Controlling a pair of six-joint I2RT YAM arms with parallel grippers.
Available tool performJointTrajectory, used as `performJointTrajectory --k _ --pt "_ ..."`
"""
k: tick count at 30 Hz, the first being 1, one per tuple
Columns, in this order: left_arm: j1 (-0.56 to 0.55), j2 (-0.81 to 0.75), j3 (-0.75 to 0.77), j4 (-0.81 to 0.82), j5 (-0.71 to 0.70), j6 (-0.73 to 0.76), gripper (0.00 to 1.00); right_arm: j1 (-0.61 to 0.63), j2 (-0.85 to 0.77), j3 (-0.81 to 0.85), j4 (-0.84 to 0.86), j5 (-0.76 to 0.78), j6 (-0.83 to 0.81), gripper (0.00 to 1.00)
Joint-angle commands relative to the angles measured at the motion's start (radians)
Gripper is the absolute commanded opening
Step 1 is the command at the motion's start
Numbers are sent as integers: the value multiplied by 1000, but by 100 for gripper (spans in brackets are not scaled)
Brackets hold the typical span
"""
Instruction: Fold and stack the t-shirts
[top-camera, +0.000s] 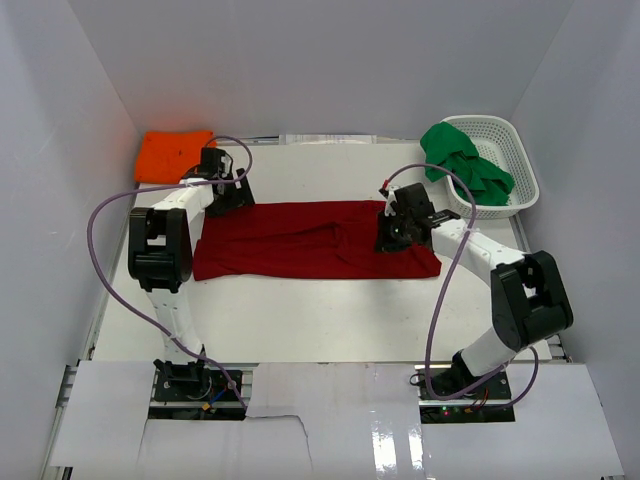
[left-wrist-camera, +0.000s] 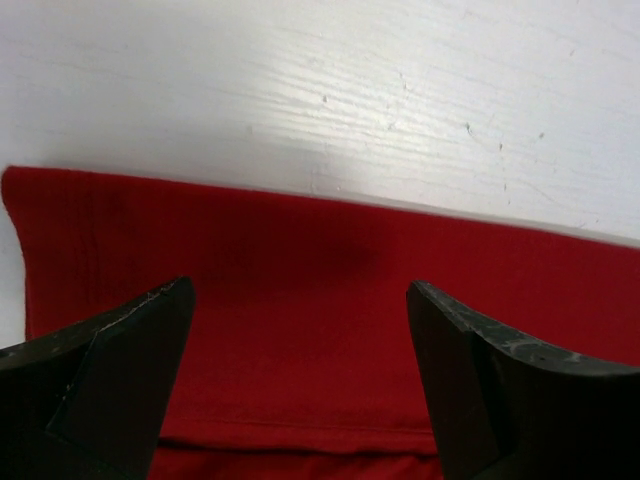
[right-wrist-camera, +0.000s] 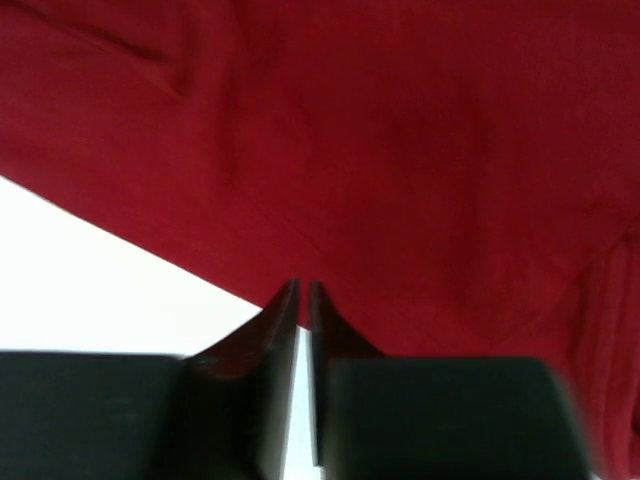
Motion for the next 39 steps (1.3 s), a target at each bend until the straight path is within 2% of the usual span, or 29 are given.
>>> performJointTrajectory --k 1,5,10,17,24,28,31,35,39 --pt "-11 -3 13 -29 -53 6 98 6 42 -37 -59 73 -19 9" --pt "-11 37 20 -31 -62 -3 97 8 51 -69 -15 107 -4 8" --pt "-9 57 -1 -82 -88 -43 97 3 152 -17 -42 168 -28 8" --pt "-9 -74 -208 -105 -128 -130 98 -58 310 140 -53 176 -56 8" --pt "-28 -261 -464 -123 8 -245 98 -133 504 392 -75 122 -112 8" --pt "-89 -434 -605 -128 67 -337 98 -149 625 581 -73 66 -157 8" --pt "-205 -550 -696 -126 96 -432 98 -155 718 681 -72 18 -163 8" --pt "-356 -627 -762 -123 125 -561 98 -155 876 923 -119 -101 -130 8" --pt "-509 -644 -793 -123 125 -675 98 -152 981 1071 -133 -141 -88 9"
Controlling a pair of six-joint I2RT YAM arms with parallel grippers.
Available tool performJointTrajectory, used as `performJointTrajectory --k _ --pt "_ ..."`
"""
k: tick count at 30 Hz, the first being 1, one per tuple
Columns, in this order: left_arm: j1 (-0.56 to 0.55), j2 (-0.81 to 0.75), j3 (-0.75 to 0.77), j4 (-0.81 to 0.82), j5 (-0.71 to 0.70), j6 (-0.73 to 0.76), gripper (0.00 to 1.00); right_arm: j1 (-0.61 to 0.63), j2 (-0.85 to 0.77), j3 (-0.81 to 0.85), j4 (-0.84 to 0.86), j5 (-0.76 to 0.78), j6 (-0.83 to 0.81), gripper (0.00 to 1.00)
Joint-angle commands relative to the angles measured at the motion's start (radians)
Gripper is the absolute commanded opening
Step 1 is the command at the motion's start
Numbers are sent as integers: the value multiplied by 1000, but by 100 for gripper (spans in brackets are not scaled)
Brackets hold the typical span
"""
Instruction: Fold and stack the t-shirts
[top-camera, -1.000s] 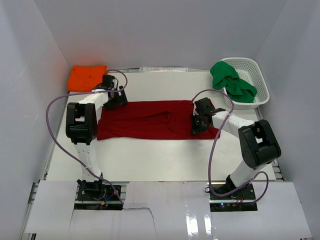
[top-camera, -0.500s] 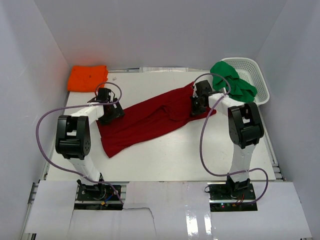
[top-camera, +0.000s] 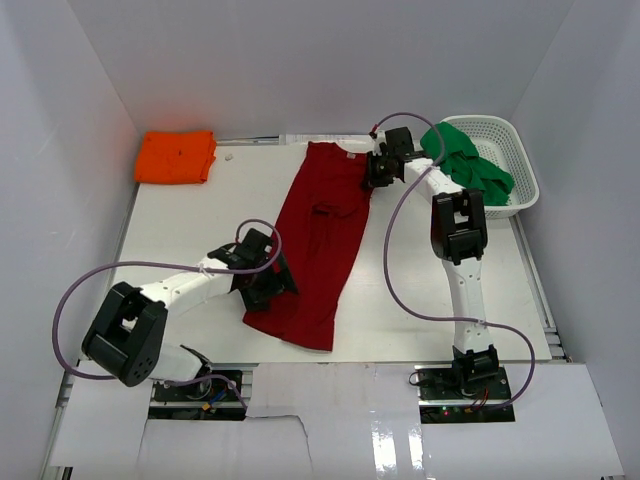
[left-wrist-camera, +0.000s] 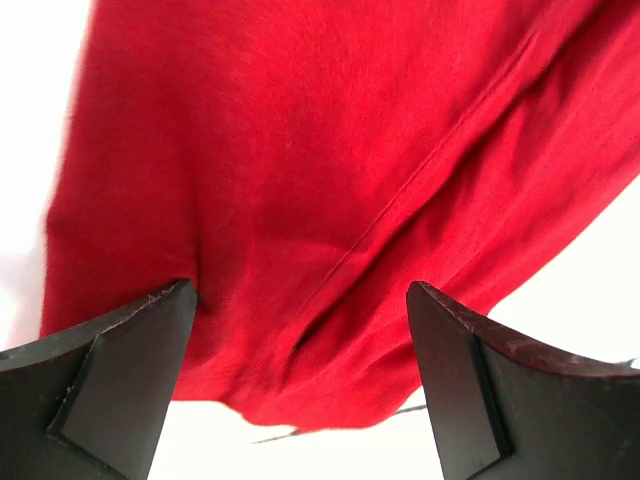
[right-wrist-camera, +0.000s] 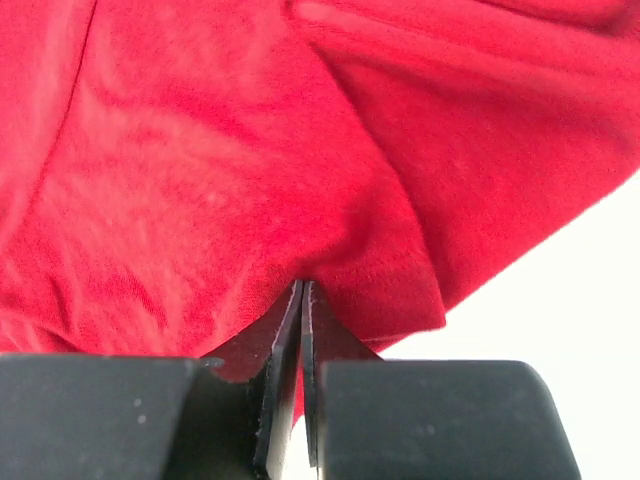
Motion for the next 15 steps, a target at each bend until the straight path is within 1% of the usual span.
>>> performJointTrajectory --k 1,3,4,5,6,7,8,9,10,11,12,13,15 --pt "-132 -20 -47 -44 51 -189 98 5 116 85 -61 -52 26 9" --pt "-187 -26 -56 -41 39 -231 98 2 143 145 -54 -78 34 11" --pt "-233 -26 -57 -38 34 -249 98 -1 156 156 -46 -83 47 13" --pt "-250 -26 -54 -34 34 -280 98 -6 158 162 -22 -88 57 17" --pt "-265 -18 -50 -23 36 -294 98 -8 155 149 0 -94 64 27" --pt "-294 -14 -42 -15 42 -302 98 -12 129 129 27 -103 71 32" --pt "-307 -7 -28 -14 42 -305 98 -14 103 98 63 -121 75 36" --pt "-318 -3 14 -14 33 -296 98 -15 74 55 151 -127 80 42" --pt "-340 -6 45 -17 20 -280 98 -14 -7 -57 211 -141 80 43" --pt "-350 -13 83 -27 1 -265 98 -14 -53 -121 277 -147 80 43" --pt "-359 -23 166 -52 -27 -240 98 -14 -95 -179 402 -146 78 44" --pt "-371 -44 208 -63 -74 -227 98 -14 -169 -263 439 -143 75 45" --pt "-373 -61 318 -93 -86 -188 98 -14 -239 -319 483 -155 58 46"
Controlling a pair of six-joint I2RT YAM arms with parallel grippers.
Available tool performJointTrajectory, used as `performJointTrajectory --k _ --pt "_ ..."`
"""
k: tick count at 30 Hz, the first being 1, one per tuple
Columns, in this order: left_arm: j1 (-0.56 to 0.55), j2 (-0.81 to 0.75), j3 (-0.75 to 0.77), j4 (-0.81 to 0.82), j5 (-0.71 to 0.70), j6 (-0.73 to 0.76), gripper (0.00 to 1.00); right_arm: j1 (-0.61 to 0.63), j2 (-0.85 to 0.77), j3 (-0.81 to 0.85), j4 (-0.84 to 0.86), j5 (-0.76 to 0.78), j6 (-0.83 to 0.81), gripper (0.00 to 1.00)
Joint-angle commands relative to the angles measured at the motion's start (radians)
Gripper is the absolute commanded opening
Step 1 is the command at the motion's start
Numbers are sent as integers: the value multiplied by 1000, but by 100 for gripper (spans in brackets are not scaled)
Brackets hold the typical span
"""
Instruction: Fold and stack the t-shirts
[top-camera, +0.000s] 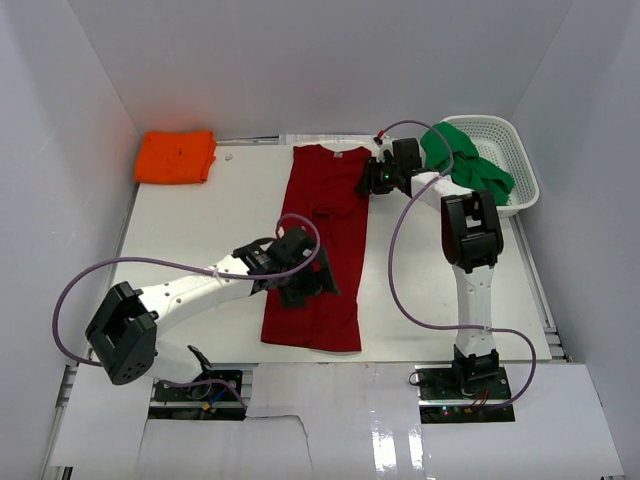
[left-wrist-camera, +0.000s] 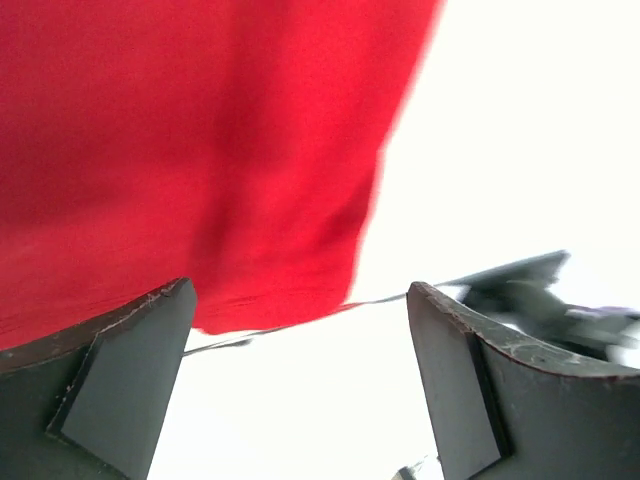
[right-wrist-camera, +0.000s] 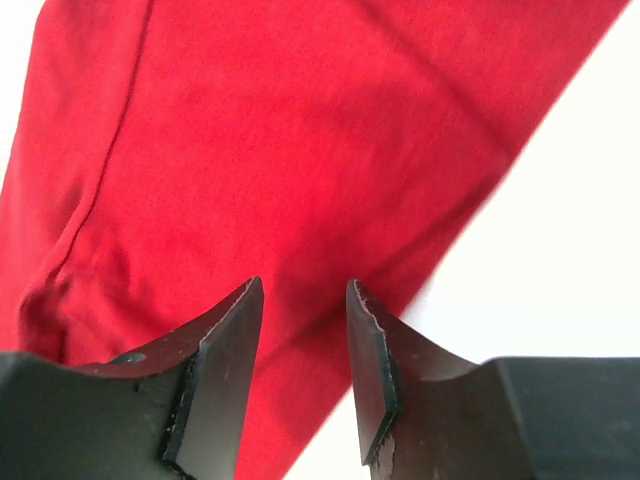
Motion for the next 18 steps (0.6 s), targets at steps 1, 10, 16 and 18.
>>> performJointTrajectory --k 1,10,16,18 --pt "-10 -79 184 -21 -107 45 98 -5 -200 -126 183 -23 -16 46" --pt "43 -217 144 -264 -293 105 98 140 -750 -720 -28 -7 174 51" --pt "158 -323 -83 -247 -167 113 98 284 -1014 -1082 -142 33 343 50" --pt "196 -351 -149 -229 -129 121 98 355 -1101 -1159 -160 58 381 52"
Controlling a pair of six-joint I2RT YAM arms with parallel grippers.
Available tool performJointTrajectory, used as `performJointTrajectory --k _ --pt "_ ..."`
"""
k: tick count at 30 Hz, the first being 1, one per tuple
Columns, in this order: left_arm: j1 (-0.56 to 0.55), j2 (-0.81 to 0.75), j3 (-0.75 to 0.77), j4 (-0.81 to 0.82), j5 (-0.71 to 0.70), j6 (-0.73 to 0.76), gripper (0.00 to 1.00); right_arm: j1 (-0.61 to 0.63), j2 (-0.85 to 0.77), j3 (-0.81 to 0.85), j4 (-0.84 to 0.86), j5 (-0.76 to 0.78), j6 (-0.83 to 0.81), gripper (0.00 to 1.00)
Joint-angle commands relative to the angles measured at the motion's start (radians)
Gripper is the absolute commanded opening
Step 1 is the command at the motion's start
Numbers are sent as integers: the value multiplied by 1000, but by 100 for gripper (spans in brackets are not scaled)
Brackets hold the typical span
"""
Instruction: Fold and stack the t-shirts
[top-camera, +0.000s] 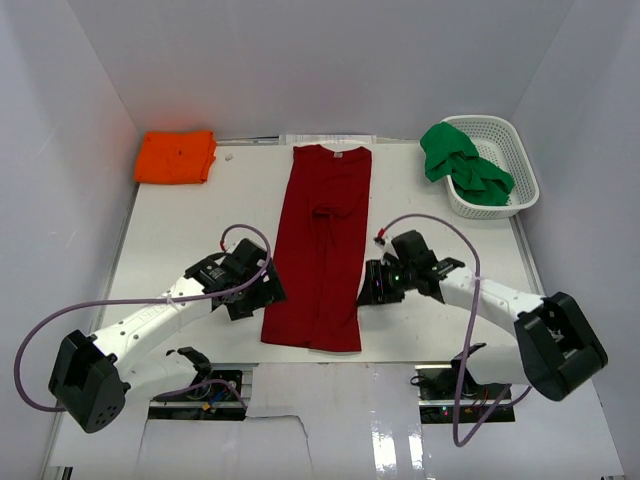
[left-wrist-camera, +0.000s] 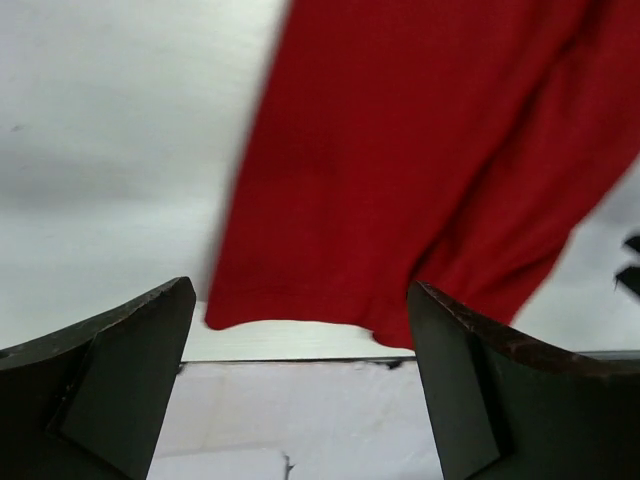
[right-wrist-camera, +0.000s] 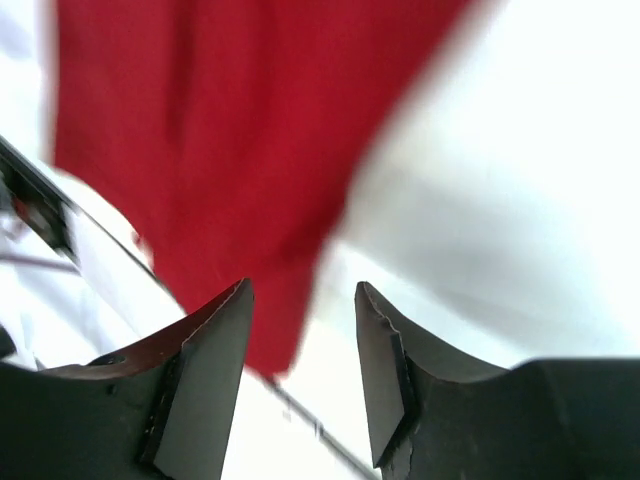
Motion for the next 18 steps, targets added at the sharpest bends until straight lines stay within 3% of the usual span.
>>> performJointTrajectory --k 1,7,18 --pt "44 -66 -68 3 70 23 98 75 -116 -76 -87 92 142 52" --pt "55 -46 -148 53 104 43 98 190 -239 -183 -132 138 253 54" --pt "54 -35 -216 95 178 25 96 374 -144 -243 -2 184 370 52"
